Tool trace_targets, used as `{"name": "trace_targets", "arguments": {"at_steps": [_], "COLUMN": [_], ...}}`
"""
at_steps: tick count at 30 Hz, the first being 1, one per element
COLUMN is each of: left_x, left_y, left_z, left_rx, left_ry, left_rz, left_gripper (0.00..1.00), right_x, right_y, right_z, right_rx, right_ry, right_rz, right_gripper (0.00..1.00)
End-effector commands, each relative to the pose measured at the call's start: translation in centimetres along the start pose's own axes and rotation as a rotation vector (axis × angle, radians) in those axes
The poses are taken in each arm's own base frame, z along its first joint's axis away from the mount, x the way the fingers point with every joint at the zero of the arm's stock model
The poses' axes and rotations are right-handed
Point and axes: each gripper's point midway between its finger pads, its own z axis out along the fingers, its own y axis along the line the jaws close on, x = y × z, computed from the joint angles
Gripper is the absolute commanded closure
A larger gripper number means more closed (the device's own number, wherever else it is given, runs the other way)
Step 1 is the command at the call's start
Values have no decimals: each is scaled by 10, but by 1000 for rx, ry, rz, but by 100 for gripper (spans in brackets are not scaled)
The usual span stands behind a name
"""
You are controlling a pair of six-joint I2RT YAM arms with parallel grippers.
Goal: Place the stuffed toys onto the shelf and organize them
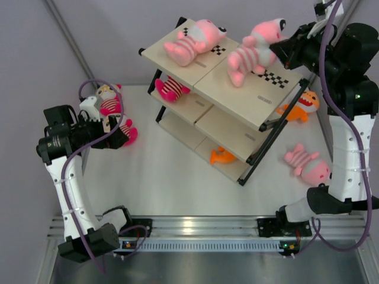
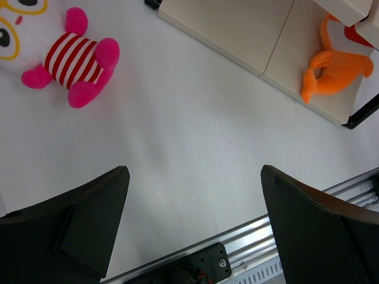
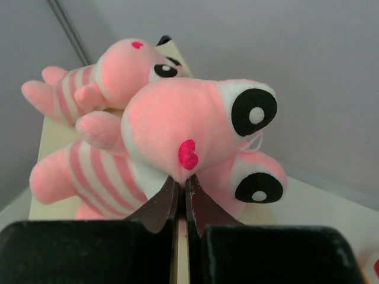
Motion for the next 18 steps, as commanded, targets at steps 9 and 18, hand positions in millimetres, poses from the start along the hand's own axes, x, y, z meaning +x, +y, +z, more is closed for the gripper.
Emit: {"name": "trace_targets", "arguments": {"at_steps": [9,18], "left_x": [-7,-7], "left_y": [-5,-4], "left_z": [-5,-8], "left_rx": [6,-16], "left_ry": [-49,-57], "left_rz": [61,69], "left_gripper": [1,1], "right_x": [-19,23], "right_y": [56,44], "right_z": [-39,-9], "right_rx": [-53,15], "right_ry": [-20,117], "right_rz": [206,211], "right_gripper": [100,100]}}
